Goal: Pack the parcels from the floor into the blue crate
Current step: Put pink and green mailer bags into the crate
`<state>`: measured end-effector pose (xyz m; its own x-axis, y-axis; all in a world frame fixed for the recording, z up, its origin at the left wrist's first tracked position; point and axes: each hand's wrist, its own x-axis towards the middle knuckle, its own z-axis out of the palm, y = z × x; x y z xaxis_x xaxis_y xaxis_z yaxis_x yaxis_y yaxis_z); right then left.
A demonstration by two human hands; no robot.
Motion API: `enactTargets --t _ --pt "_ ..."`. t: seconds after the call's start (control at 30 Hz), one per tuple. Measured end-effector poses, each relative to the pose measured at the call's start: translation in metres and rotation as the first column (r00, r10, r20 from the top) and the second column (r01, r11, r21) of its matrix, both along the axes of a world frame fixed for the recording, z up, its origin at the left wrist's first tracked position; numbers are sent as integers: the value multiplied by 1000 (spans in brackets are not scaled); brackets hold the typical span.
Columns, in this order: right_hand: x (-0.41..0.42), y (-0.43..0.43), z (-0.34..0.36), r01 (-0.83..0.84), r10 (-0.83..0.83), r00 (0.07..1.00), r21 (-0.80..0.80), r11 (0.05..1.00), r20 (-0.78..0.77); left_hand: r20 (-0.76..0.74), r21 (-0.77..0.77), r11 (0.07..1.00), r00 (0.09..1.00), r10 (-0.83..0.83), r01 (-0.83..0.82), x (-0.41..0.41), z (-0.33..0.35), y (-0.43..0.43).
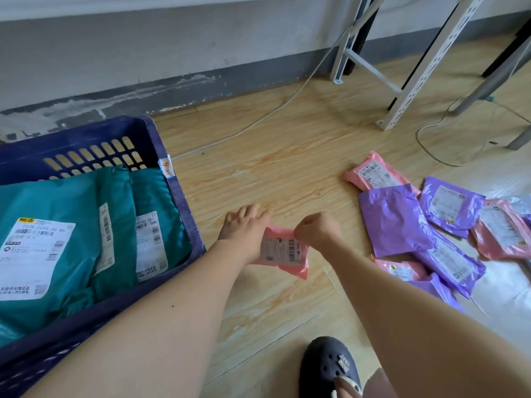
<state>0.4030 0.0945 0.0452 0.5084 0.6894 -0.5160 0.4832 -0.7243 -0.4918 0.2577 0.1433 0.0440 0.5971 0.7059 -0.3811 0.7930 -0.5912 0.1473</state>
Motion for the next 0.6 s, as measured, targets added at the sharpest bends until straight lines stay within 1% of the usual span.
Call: enactTargets --t 0.1,0.2,0.3,0.43,0.53,0.6 --pt "4 6 23 -77 72 994 58 995 80 30 18 1000 999 18 -18 4 6 2" --pt "1 8 45 -133 116 982 109 985 152 127 -34 996 988 82 -79 7 13 6" --pt "-6 8 65 -153 122 974 156 976 191 226 -117 980 956 185 -162 4 31 9" --pt "-20 7 91 -182 122 959 224 957 256 250 -128 974 944 214 -187 -4 58 9" --pt "-31 3 110 -159 78 966 327 932 246 291 -164 956 914 281 -242 -13 75 8" --pt "-39 -1 124 -123 39 976 395 911 215 375 -221 931 856 357 -292 -19 88 10"
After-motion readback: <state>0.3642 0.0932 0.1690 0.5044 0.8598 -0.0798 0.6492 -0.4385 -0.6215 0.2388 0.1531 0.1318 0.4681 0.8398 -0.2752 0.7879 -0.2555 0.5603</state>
